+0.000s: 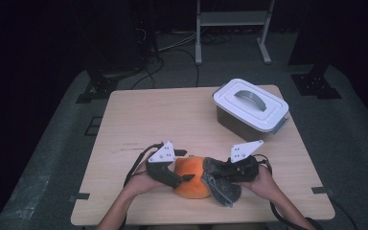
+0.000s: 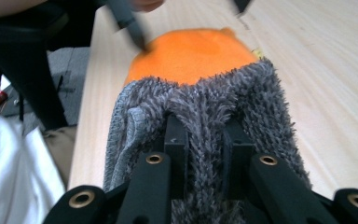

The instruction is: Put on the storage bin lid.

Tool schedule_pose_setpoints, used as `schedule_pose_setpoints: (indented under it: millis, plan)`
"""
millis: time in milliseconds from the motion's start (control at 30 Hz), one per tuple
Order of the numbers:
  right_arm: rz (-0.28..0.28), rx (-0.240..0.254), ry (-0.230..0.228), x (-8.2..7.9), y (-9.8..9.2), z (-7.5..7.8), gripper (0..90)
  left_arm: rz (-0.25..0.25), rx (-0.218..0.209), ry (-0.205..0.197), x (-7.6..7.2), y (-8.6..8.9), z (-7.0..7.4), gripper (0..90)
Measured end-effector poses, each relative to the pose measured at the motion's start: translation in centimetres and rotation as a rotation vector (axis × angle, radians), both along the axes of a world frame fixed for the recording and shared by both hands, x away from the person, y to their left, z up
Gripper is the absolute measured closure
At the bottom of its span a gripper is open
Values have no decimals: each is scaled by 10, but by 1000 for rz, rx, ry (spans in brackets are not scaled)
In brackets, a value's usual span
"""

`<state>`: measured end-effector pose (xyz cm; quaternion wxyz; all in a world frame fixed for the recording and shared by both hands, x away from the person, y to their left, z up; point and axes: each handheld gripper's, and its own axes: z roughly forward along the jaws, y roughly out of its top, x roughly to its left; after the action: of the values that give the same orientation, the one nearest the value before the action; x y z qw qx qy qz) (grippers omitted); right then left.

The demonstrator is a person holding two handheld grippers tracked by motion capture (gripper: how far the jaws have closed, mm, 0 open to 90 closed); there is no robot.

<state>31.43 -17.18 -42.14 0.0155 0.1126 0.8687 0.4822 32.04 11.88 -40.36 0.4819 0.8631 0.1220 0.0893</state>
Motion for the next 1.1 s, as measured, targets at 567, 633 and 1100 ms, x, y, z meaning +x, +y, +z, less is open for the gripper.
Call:
schedule_pose_setpoints:
  millis: [567,633,1100]
  plan:
    - [-24,39,-22,7,-8,21,757,-29,25,-122,-12,-10,-4,509]
    - [-29,40,-25,11,-5,23,757,-21,25,-152,-13,-9,-3,509]
    - [74,-25,-51,-8,11,10,754,-74,-4,158,2,-2,-15,195]
